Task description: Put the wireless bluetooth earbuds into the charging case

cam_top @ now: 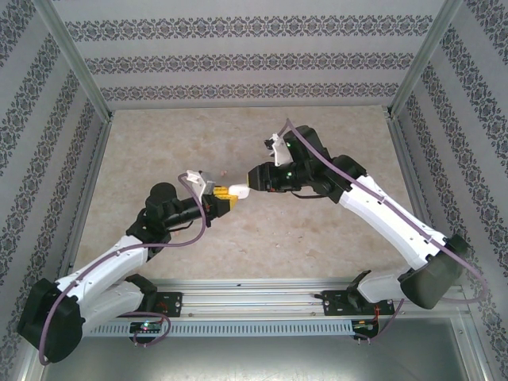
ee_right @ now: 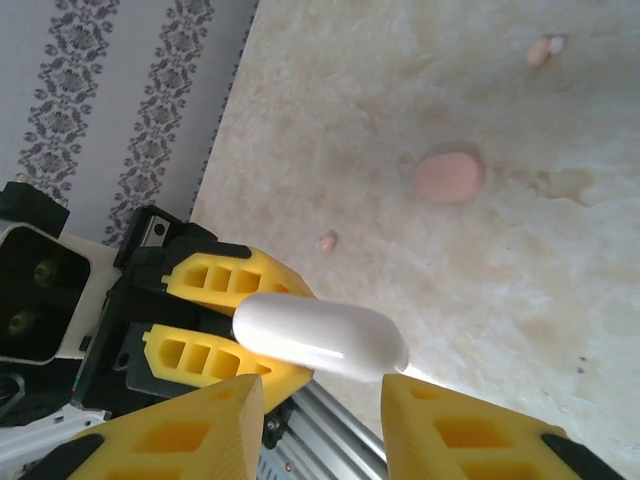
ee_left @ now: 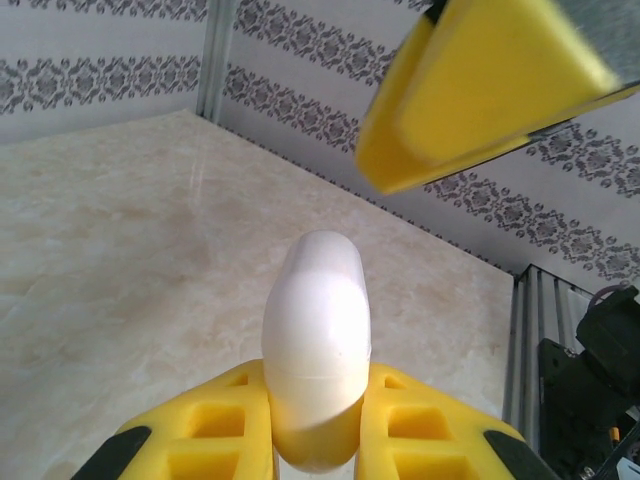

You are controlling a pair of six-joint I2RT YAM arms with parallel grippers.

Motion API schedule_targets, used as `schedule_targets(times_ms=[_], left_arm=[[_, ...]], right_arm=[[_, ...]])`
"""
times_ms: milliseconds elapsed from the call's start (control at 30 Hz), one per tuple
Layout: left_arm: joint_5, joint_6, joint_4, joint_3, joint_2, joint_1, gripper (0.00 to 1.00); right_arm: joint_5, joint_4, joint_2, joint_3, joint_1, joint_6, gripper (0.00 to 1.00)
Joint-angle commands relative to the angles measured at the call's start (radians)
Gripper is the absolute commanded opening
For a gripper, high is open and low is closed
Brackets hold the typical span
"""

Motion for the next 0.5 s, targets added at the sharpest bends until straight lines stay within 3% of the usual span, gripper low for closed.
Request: schedule_targets(times_ms=[0, 467], left_arm=[[-0.036, -0.038, -0.033, 0.054, 0.024, 0.007, 0.00], [-0.174, -0.093, -0.090, 0.174, 0.288, 0.031, 0.00]], right_arm=[[0.081, -0.011, -0.045, -0.041, -0.023, -0.016, 0.36], [0.160, 0.010, -0.123, -0.204, -0.086, -0.002, 0.37]])
